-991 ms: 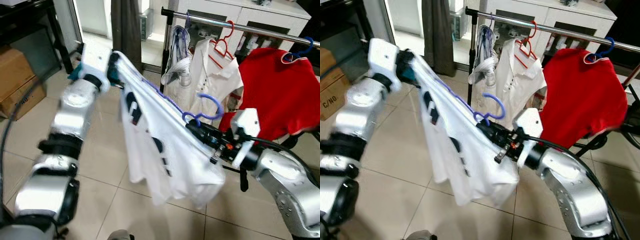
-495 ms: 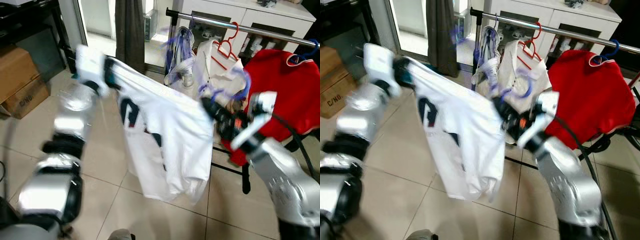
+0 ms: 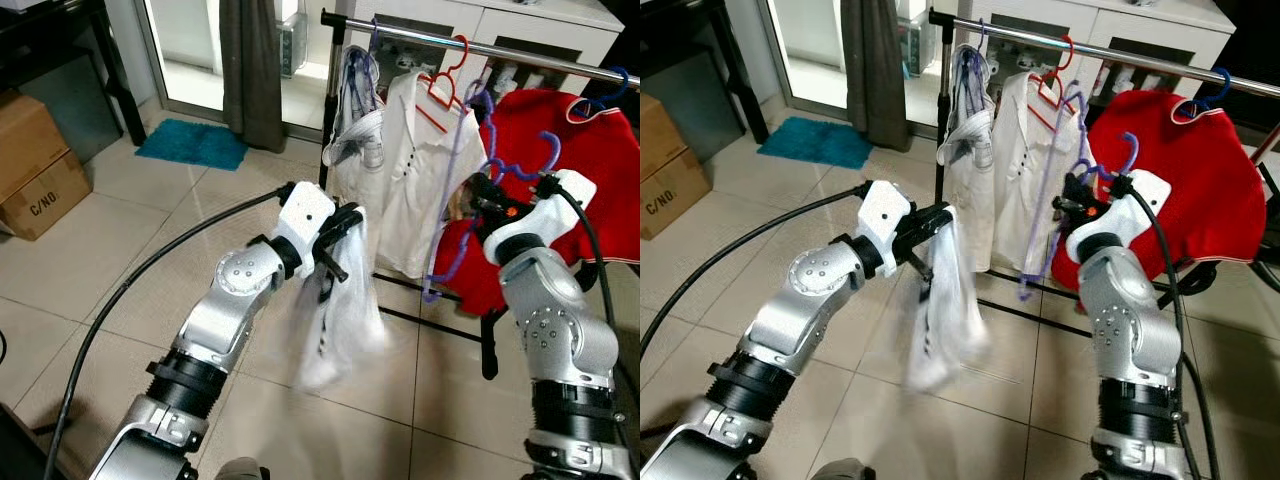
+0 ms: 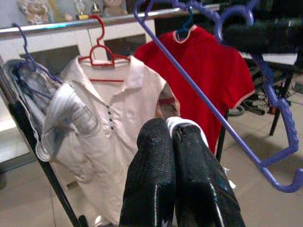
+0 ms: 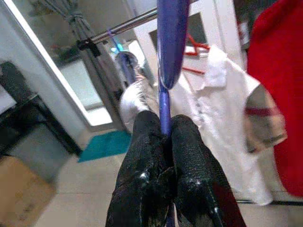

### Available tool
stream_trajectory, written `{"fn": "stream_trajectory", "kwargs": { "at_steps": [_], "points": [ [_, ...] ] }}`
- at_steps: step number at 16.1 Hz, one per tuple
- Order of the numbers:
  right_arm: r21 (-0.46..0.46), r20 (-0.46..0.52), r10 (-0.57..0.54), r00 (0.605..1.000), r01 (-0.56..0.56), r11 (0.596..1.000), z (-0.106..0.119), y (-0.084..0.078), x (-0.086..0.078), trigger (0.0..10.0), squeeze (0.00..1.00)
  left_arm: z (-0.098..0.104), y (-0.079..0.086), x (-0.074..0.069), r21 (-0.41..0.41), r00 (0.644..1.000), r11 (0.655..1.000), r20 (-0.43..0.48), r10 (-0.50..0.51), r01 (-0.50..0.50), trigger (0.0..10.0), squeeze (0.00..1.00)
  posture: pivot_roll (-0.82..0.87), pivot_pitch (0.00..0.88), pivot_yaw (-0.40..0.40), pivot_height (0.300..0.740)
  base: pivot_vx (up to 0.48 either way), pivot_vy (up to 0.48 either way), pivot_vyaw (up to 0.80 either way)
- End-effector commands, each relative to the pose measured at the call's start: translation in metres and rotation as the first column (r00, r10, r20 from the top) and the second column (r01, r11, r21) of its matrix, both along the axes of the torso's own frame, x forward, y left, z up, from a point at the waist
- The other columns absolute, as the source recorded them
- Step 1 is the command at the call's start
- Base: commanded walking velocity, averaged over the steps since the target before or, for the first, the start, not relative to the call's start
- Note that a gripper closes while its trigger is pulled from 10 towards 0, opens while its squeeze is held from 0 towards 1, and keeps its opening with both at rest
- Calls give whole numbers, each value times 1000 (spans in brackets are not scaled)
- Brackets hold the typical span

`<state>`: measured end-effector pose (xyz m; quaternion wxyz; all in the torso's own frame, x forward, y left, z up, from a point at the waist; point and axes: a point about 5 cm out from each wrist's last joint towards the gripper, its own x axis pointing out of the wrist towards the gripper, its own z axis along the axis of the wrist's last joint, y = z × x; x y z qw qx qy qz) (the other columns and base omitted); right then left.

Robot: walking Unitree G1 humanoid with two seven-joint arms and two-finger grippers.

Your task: Hang hanger

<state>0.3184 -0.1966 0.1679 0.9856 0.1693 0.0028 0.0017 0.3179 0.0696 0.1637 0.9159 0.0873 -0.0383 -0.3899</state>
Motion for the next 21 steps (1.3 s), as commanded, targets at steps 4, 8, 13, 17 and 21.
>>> {"fn": "stream_trajectory", "kwargs": {
  "at_steps": [4,8,13,17,21],
  "points": [
    [-168,-41,38,998,-44,985,-8,4,-10,0,0,6,37,4,-205,940,917,-73,334,-342,0,0,72,0,-52,740,0,0,0],
    [-152,-147,23,989,-45,987,-32,5,-44,0,0,-3,60,-6,-412,848,742,-263,460,-530,0,0,58,12,-30,740,0,0,0],
    [-146,-218,21,976,-54,988,-44,18,-59,0,0,-14,62,-15,-400,794,688,-364,487,-605,0,0,57,5,-30,740,0,0,0],
    [-167,-223,19,975,-57,984,-36,19,-62,0,0,-20,64,-17,-359,754,671,-421,504,-649,0,0,70,8,-32,740,0,0,0],
    [-121,-173,13,985,-34,992,-25,16,-55,0,0,-21,58,-13,-285,761,719,-397,513,-633,0,0,68,6,-27,740,0,0,0]
  ]
}}
